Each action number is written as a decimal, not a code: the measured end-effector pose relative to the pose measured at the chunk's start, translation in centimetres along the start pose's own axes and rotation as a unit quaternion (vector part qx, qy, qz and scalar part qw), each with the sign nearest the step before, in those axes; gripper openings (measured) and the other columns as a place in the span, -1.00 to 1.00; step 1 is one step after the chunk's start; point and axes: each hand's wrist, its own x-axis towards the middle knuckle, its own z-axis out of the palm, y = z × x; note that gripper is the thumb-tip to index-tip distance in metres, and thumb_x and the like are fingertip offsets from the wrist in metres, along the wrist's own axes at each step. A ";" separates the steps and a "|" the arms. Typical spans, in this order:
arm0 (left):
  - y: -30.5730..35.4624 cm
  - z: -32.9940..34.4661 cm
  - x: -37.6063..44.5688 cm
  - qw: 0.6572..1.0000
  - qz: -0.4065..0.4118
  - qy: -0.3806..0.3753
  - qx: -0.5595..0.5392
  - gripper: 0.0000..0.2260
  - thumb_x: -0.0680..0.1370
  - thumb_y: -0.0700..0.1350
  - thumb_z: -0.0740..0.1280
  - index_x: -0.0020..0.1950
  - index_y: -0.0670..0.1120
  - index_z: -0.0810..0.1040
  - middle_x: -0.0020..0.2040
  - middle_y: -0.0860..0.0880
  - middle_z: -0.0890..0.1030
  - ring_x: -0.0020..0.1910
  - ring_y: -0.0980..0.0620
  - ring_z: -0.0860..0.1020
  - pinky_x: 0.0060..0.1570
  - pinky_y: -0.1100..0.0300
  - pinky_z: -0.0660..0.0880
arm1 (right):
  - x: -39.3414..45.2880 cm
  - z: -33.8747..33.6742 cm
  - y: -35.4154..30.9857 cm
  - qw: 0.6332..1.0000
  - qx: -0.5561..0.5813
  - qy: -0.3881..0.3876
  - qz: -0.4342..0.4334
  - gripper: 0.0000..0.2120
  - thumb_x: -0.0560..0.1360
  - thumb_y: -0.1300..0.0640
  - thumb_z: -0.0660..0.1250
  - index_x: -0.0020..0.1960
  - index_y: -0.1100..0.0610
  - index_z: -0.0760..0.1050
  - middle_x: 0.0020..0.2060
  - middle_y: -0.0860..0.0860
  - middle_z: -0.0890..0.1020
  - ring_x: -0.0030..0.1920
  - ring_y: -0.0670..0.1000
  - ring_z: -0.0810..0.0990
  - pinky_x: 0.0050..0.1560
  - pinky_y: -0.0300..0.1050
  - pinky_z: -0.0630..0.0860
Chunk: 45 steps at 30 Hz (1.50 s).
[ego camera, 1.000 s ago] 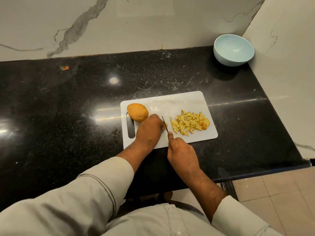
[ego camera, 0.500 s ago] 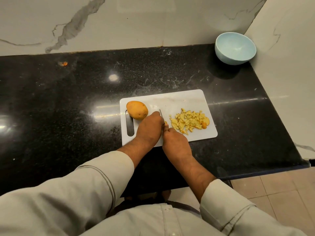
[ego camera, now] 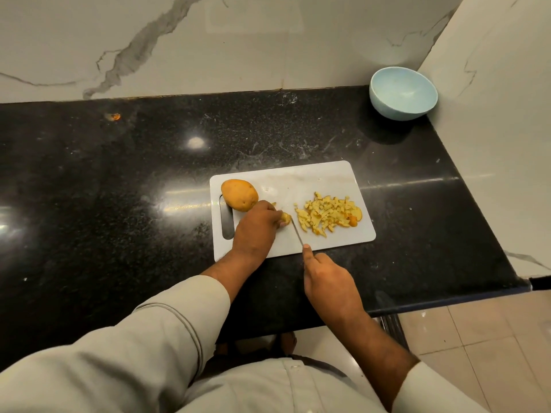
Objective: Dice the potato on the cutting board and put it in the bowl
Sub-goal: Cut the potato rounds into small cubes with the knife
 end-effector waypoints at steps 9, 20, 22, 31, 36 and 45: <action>0.2 -0.2 -0.5 1.000 0.000 0.017 0.007 -0.83 0.54 -0.16 0.36 0.07 -0.18 0.67 0.04 -0.06 0.57 0.00 0.01 0.53 -0.08 0.21 0.44 | 3.0 -0.2 -2.0 1.000 0.010 0.025 -0.003 -0.51 0.64 0.11 0.07 0.54 0.14 0.13 0.05 0.07 0.51 -0.12 0.06 0.55 -0.27 -0.12 0.38; 1.2 -0.7 0.7 0.994 0.007 -0.031 0.107 -0.82 0.57 -0.20 0.27 0.02 -0.21 0.65 -0.04 -0.12 0.53 -0.07 -0.07 0.51 -0.23 0.19 0.32 | 3.4 0.8 -2.0 1.000 -0.010 0.018 -0.017 -0.45 0.57 0.24 0.16 0.53 0.23 0.13 0.04 0.12 0.53 -0.12 0.11 0.56 -0.31 -0.10 0.31; 1.3 -0.8 0.9 0.993 -0.002 -0.035 0.110 -0.84 0.55 -0.21 0.28 0.01 -0.20 0.65 -0.05 -0.12 0.54 -0.07 -0.07 0.52 -0.25 0.20 0.30 | 4.2 0.7 -2.0 1.000 -0.014 0.008 -0.025 -0.43 0.56 0.26 0.15 0.54 0.24 0.09 0.07 0.14 0.52 -0.08 0.14 0.56 -0.27 -0.05 0.35; 1.4 -0.7 0.7 0.995 -0.023 -0.033 0.090 -0.88 0.54 -0.19 0.32 -0.02 -0.19 0.63 -0.05 -0.09 0.50 -0.06 -0.06 0.51 -0.25 0.20 0.29 | 5.2 0.6 -1.3 1.000 0.003 -0.004 -0.012 -0.45 0.59 0.21 0.11 0.55 0.16 0.07 0.09 0.10 0.51 -0.07 0.12 0.55 -0.20 -0.04 0.44; 1.4 -0.7 0.8 0.996 -0.028 -0.030 0.084 -0.86 0.55 -0.17 0.33 0.02 -0.20 0.63 -0.01 -0.10 0.50 -0.06 -0.07 0.51 -0.20 0.15 0.40 | 4.6 1.0 -1.0 1.000 0.016 0.002 -0.019 -0.47 0.61 0.18 0.09 0.56 0.14 0.08 0.09 0.08 0.51 -0.05 0.09 0.55 -0.13 -0.03 0.50; 1.0 -0.4 1.2 0.996 -0.040 -0.035 0.067 -0.92 0.52 -0.20 0.35 -0.04 -0.19 0.61 -0.11 -0.07 0.53 -0.12 -0.06 0.52 -0.27 0.19 0.32 | 5.8 0.6 -1.3 0.999 0.000 -0.032 -0.030 -0.44 0.59 0.22 0.11 0.56 0.18 0.04 0.11 0.12 0.50 -0.04 0.14 0.55 -0.18 -0.06 0.38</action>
